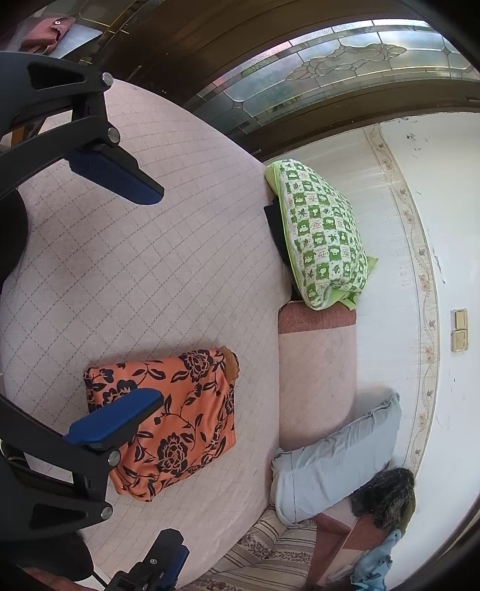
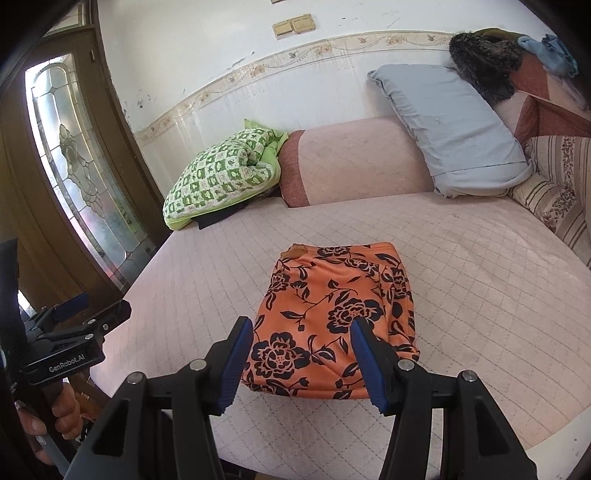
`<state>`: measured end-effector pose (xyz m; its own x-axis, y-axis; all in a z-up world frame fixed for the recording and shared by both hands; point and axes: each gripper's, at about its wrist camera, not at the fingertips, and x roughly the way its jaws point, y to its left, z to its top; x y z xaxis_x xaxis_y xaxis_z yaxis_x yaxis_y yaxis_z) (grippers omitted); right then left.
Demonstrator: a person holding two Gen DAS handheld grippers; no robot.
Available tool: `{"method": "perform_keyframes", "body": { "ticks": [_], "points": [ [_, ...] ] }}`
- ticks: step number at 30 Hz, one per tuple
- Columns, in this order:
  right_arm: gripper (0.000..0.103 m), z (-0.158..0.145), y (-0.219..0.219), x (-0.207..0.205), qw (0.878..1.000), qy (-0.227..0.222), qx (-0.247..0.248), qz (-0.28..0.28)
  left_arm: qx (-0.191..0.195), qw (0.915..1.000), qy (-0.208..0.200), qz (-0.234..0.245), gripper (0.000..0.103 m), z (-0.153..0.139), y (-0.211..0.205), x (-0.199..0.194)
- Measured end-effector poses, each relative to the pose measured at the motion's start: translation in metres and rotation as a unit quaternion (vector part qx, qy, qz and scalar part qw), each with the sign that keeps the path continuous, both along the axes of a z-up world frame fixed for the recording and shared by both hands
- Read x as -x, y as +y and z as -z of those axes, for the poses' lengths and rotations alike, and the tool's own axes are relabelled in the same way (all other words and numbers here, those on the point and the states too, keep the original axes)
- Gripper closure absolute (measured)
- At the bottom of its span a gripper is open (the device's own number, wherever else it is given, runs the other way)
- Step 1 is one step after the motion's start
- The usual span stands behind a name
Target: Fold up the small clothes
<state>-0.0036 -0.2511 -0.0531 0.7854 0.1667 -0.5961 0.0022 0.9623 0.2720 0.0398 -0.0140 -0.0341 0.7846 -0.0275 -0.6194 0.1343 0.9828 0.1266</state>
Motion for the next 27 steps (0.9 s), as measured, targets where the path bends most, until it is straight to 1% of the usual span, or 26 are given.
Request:
{"method": "perform_keyframes", "body": {
  "ticks": [8,13,27],
  "points": [
    [0.044,-0.004,0.008,-0.002,1.0,-0.007,0.013,-0.01,0.005,0.9999,-0.004,-0.013,0.003,-0.005,0.004,-0.001],
    [0.044,-0.007,0.011,-0.003,1.0,-0.01,0.014,-0.013,0.007,0.9999,-0.003,-0.015,0.003,-0.008,0.005,0.0],
    [0.044,-0.013,0.019,0.001,0.999,-0.02,0.02,-0.016,0.016,0.9996,-0.018,-0.013,0.003,-0.017,0.01,0.009]
  ]
}}
